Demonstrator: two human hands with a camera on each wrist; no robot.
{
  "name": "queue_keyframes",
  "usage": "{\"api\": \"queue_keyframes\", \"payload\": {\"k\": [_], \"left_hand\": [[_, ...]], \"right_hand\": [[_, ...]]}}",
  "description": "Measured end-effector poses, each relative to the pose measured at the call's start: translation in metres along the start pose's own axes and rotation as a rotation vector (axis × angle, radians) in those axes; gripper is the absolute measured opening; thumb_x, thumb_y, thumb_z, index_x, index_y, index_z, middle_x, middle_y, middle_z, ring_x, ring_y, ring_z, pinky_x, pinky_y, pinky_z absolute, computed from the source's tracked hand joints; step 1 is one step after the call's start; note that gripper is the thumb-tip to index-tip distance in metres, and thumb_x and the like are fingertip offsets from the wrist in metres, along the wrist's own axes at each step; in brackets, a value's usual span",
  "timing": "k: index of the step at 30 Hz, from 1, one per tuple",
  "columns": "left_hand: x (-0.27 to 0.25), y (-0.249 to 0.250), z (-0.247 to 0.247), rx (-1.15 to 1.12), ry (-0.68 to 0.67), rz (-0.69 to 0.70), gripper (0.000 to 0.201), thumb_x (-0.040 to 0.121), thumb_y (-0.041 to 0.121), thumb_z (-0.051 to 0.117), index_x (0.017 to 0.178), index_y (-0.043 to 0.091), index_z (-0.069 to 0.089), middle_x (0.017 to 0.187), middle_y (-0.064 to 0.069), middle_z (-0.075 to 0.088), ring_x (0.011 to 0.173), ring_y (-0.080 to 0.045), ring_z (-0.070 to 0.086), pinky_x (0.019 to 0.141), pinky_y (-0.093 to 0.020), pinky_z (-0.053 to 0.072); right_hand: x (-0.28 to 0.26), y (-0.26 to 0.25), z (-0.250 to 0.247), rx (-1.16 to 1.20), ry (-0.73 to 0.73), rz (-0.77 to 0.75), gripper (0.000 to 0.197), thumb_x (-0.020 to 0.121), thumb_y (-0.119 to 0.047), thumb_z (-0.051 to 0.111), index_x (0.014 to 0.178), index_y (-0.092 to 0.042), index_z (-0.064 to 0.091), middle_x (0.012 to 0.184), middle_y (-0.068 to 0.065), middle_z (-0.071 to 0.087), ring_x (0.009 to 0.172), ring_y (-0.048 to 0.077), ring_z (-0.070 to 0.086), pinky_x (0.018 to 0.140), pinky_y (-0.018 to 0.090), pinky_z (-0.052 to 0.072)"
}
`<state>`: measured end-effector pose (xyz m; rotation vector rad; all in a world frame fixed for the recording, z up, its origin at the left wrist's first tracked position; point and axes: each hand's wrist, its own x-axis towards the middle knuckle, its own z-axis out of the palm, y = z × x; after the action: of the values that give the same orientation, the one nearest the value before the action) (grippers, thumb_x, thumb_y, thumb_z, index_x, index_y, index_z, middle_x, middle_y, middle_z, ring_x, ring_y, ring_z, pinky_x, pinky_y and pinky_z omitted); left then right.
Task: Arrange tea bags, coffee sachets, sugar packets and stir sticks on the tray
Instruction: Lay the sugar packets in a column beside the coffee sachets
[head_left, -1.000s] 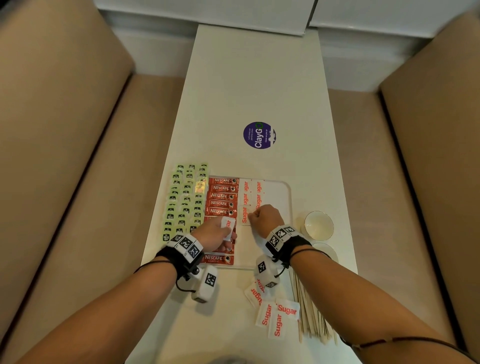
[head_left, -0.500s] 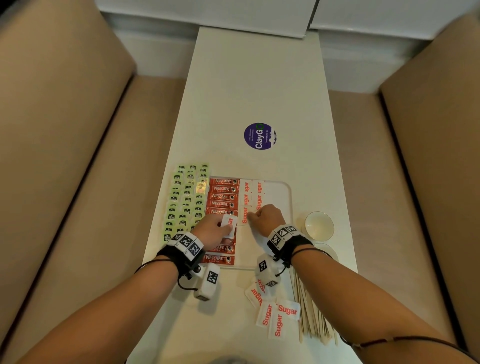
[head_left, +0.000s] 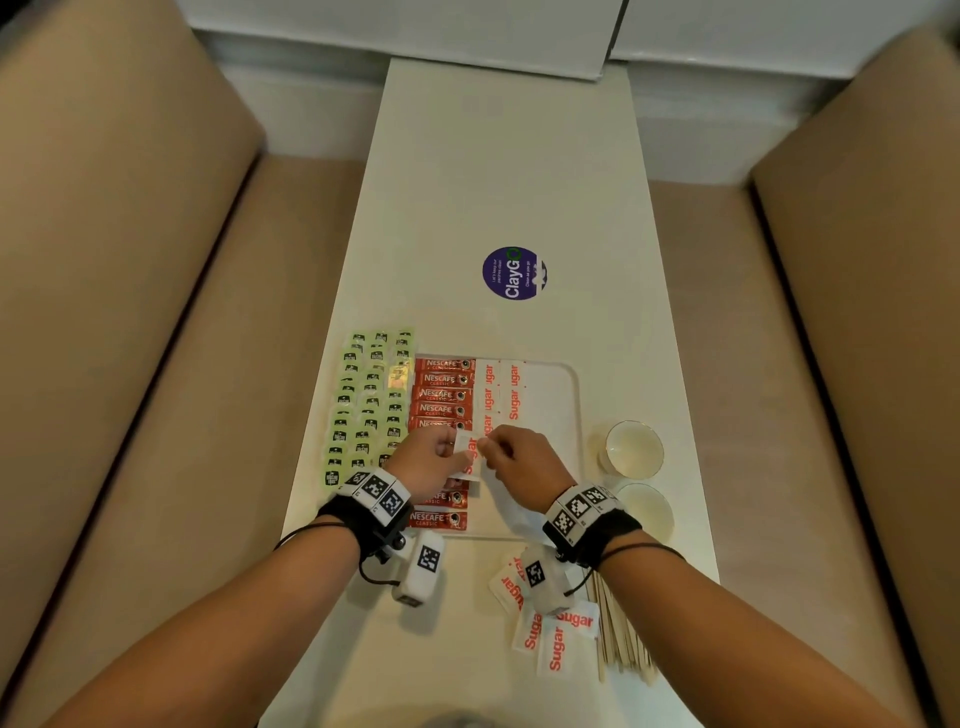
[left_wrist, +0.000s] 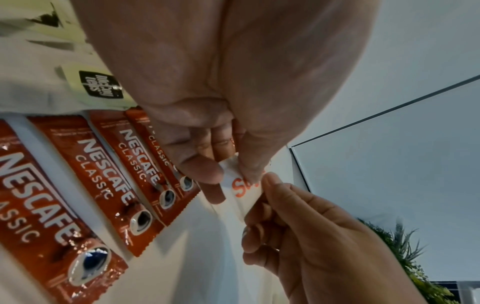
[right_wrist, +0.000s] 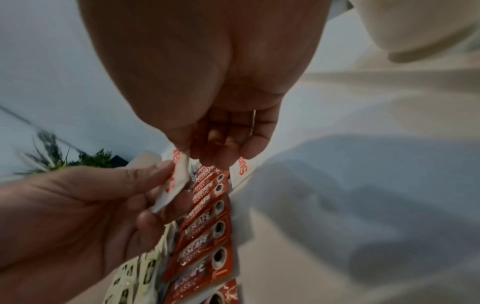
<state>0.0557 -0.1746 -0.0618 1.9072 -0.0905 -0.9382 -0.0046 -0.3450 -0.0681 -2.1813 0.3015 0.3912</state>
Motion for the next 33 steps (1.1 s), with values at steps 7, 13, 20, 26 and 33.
{"api": "queue_keyframes", "payload": {"k": [7,13,20,26,33], "left_hand": [[-0.002,0.000,0.004,-0.044,0.020,-0.042,0.009,0.097,0.022,0.065,0.100,0.015,0.071,0.085,-0.004,0.074,0.070,-0.013,0.069,0.065,-0.029,0.056],[-0.001,0.002,0.009,-0.061,0.020,-0.033,0.014,0.098,0.024,0.063,0.100,0.012,0.069,0.090,-0.012,0.074,0.070,-0.013,0.069,0.068,-0.033,0.054],[-0.005,-0.002,0.013,-0.027,-0.008,-0.059,0.009,0.097,0.019,0.061,0.095,0.012,0.066,0.087,-0.013,0.072,0.070,-0.018,0.066,0.068,-0.031,0.052],[-0.015,-0.012,0.014,0.042,-0.061,-0.048,0.009,0.096,0.013,0.061,0.089,0.012,0.066,0.081,-0.007,0.069,0.067,-0.014,0.066,0.069,-0.030,0.057],[-0.026,-0.022,0.016,0.068,-0.057,-0.071,0.010,0.097,0.012,0.061,0.099,0.004,0.066,0.078,-0.006,0.070,0.065,-0.013,0.064,0.059,-0.019,0.053]], "right_hand": [[-0.004,0.005,-0.004,0.081,0.018,0.034,0.033,0.104,-0.042,0.049,0.086,-0.018,0.064,0.080,-0.004,0.069,0.071,0.013,0.065,0.068,0.027,0.049],[-0.005,0.007,-0.011,0.024,-0.087,0.056,0.035,0.102,-0.043,0.054,0.082,-0.016,0.064,0.077,0.001,0.071,0.071,0.015,0.068,0.074,0.030,0.055],[0.020,0.022,-0.032,-0.149,0.041,0.238,0.032,0.104,-0.032,0.052,0.080,-0.014,0.063,0.082,0.000,0.064,0.067,0.013,0.059,0.063,0.026,0.047],[0.029,0.029,-0.031,-0.195,0.016,0.340,0.032,0.101,-0.032,0.057,0.090,-0.005,0.071,0.088,0.009,0.072,0.080,0.025,0.069,0.080,0.039,0.059],[0.033,0.030,-0.031,-0.187,0.011,0.359,0.030,0.100,-0.031,0.060,0.089,-0.005,0.070,0.088,0.008,0.072,0.078,0.024,0.070,0.078,0.039,0.060]]}}
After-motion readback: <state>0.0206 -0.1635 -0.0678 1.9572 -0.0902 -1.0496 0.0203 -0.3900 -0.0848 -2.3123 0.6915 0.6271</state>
